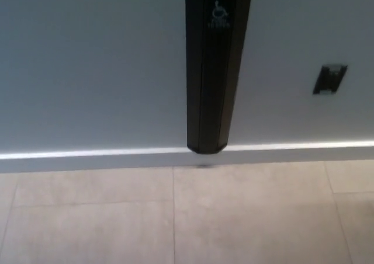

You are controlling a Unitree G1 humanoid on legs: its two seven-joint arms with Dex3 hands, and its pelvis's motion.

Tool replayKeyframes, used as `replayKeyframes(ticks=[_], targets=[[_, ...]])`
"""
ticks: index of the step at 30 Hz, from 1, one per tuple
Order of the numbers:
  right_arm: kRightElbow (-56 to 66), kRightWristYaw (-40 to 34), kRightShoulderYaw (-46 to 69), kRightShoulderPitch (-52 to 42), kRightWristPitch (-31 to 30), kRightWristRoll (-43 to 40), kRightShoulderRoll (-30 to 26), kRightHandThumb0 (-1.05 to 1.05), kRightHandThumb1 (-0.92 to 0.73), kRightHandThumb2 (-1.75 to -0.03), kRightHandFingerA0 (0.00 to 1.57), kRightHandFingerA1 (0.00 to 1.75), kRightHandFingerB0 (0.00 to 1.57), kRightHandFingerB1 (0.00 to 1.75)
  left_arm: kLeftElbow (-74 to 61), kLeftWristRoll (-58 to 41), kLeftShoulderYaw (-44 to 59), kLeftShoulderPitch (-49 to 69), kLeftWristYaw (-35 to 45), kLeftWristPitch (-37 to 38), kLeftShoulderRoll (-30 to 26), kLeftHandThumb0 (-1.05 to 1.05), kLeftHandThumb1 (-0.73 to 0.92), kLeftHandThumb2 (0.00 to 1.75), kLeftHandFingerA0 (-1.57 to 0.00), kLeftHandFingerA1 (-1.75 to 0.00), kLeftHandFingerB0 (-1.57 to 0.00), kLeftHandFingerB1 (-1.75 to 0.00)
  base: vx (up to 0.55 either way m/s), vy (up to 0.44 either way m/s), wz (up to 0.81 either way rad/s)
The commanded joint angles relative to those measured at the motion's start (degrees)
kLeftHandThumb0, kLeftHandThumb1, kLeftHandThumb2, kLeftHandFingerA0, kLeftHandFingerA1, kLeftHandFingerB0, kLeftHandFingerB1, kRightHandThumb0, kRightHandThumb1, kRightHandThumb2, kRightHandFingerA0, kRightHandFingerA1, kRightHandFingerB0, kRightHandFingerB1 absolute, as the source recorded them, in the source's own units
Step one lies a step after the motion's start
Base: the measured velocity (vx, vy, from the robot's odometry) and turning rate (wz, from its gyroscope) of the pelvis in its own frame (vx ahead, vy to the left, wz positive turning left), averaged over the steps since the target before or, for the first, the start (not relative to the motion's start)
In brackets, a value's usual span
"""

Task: The robot walks towards an open gate button and uses its right fist to press it and open the gates

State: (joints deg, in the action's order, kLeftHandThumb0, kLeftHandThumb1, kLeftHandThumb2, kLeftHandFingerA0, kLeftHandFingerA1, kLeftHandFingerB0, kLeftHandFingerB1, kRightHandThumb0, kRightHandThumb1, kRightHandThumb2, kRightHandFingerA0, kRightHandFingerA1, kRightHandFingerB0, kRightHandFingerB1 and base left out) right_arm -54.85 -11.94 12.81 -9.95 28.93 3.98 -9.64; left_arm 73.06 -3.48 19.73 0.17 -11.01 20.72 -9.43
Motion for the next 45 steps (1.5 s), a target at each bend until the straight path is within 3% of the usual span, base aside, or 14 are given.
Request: replayKeyframes(ticks=[1,5,10,22,25,45], targets=[[-0.2,-0.1,0.2,0.3,1.6,-0.8,-0.7,-0.06,-0.47,-1.15,1.10,0.94,0.94,0.68,-0.2,-0.7,0.3,0.3,-0.1,1.3,-0.6,-0.03,0.51,1.11,-1.09,-1.04,-1.05,-0.76,0.52,0.186,-0.31],[0.1,-0.1,0.2,0.4,1.4,-0.9,-0.7,-0.04,-0.47,-1.15,1.11,0.93,0.94,0.67,-0.1,-0.7,0.3,0.4,0.1,1.4,-0.6,-0.05,0.54,1.05,-1.09,-1.01,-1.01,-0.72,0.41,0.128,0.11],[0.6,0.0,0.2,0.2,1.4,-0.9,-0.8,-0.05,-0.47,-1.19,1.09,0.94,0.93,0.68,0.1,-0.6,0.1,0.4,0.1,1.3,-0.6,-0.06,0.52,1.09,-1.08,-1.03,-1.05,-0.78,0.37,0.073,0.13],[1.3,-0.1,0.0,1.1,0.9,-0.7,-1.1,-0.04,-0.49,-1.14,1.09,0.91,0.93,0.66,0.3,-0.9,0.5,0.2,0.7,1.7,-0.6,-0.03,0.53,1.09,-1.09,-1.01,-1.05,-0.73,0.30,-0.146,0.15],[1.3,0.3,0.4,1.3,0.8,-1.3,-1.2,-0.06,-0.51,-1.13,1.09,0.94,0.92,0.69,0.0,-0.7,0.4,0.0,-0.1,1.1,-0.5,-0.07,0.57,0.99,-1.10,-1.05,-1.01,-0.75,0.15,-0.015,-0.07],[0.8,-0.2,0.8,0.6,2.0,-1.0,-1.1,-0.03,-0.48,-1.16,1.09,0.91,0.93,0.68,0.0,-1.3,0.8,0.6,0.4,1.7,-0.3,-0.04,0.52,1.07,-1.09,-1.02,-1.05,-0.73,0.12,0.057,0.02]])
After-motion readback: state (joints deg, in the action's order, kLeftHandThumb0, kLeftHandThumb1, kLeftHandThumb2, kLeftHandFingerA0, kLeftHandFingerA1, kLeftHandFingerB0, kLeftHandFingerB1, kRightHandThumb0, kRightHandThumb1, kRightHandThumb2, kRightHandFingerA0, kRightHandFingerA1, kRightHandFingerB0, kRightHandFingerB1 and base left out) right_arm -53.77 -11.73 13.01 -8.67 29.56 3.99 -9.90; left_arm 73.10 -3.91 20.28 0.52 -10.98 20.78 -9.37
